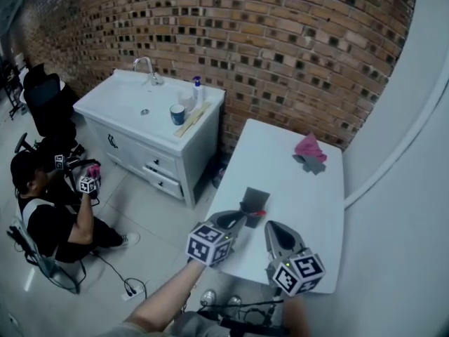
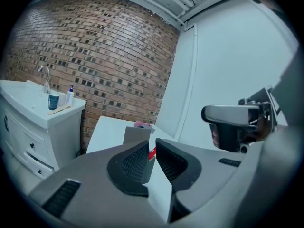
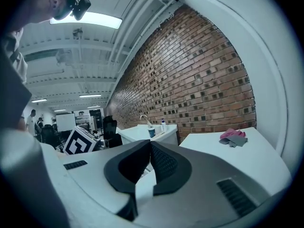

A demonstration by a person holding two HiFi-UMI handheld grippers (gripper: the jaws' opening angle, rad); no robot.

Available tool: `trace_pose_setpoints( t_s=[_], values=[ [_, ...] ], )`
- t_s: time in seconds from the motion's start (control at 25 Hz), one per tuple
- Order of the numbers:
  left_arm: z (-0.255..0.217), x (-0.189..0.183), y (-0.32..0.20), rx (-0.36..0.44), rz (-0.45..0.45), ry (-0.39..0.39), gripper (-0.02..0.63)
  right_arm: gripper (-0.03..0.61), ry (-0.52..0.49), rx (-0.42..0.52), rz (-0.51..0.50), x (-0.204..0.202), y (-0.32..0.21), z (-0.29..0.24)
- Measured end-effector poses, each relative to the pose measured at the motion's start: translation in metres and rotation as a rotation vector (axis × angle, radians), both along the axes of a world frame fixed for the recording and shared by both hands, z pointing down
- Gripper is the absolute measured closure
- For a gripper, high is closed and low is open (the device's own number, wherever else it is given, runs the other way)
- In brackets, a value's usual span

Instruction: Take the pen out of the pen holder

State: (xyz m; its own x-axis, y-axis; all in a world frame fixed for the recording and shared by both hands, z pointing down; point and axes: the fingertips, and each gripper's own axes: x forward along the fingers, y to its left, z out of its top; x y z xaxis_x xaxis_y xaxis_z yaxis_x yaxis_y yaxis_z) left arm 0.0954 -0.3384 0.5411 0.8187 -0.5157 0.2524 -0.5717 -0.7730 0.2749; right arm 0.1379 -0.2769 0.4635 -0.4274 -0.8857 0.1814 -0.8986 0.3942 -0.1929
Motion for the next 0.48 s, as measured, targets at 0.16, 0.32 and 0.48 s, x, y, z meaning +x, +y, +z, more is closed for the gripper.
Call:
trace_pose_setpoints(
  t_s=[0.16,0.32,0.48],
  values=[
    [0.015,-0.001,-0.02,-0.024,-0.045,-0.005,0.55,0.578,0.003,-0.012,-0.021,0.001,-0.008,0.005],
    [0.027,0.0,-0.036,-0.045,-0.062,-0.032,0.51,0.578,0.002,-0.018,-0.049,0.003,-0.015,0.011],
    [0.038,0.002,-0.052,-0.061,-0.096,-0.032,0.454,0.578,0.007,-0.041,-0.033,0.009,-0.019,0.014]
  ],
)
